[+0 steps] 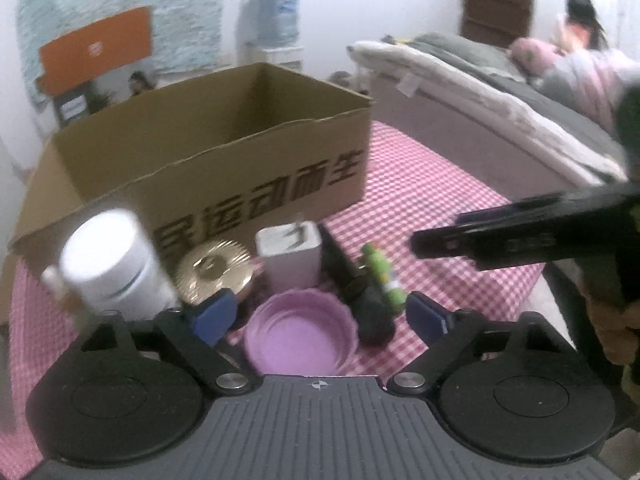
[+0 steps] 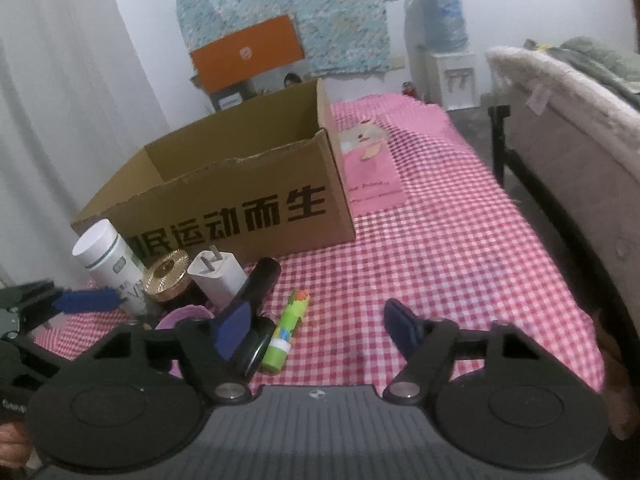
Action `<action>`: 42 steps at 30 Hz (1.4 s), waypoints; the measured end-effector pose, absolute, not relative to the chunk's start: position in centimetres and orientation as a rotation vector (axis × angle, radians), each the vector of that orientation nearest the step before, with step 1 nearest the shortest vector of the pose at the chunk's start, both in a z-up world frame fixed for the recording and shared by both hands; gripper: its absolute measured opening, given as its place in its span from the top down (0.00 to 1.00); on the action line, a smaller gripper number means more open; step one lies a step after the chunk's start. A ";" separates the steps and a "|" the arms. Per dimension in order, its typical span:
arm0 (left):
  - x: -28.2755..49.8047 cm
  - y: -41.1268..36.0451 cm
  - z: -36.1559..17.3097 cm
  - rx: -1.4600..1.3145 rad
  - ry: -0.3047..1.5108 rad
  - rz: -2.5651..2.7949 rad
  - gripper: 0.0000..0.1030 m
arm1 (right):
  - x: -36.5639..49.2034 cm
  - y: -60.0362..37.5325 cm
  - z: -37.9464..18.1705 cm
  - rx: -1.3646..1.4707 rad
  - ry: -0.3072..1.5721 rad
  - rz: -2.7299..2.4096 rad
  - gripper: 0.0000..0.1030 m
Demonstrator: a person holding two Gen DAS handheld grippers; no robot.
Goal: Organize rigid objects
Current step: 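Reach the right gripper to the green glue stick and close on it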
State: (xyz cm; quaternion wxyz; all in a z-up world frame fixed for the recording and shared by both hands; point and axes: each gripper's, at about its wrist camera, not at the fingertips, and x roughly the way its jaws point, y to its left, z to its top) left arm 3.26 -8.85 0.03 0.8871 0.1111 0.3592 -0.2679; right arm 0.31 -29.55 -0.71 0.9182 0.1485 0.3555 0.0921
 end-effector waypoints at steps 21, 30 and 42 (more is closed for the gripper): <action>3.7 -14.5 -1.7 0.376 0.824 -0.794 0.48 | 5.5 -28.9 -3.4 0.198 0.956 0.305 0.84; 6.3 -17.0 -2.9 0.346 0.913 -0.819 0.50 | 6.6 -30.9 -3.3 0.282 1.021 0.368 0.84; 6.8 -17.8 -3.4 0.368 0.887 -0.751 0.51 | 8.0 -30.8 -2.5 0.195 1.085 0.477 0.84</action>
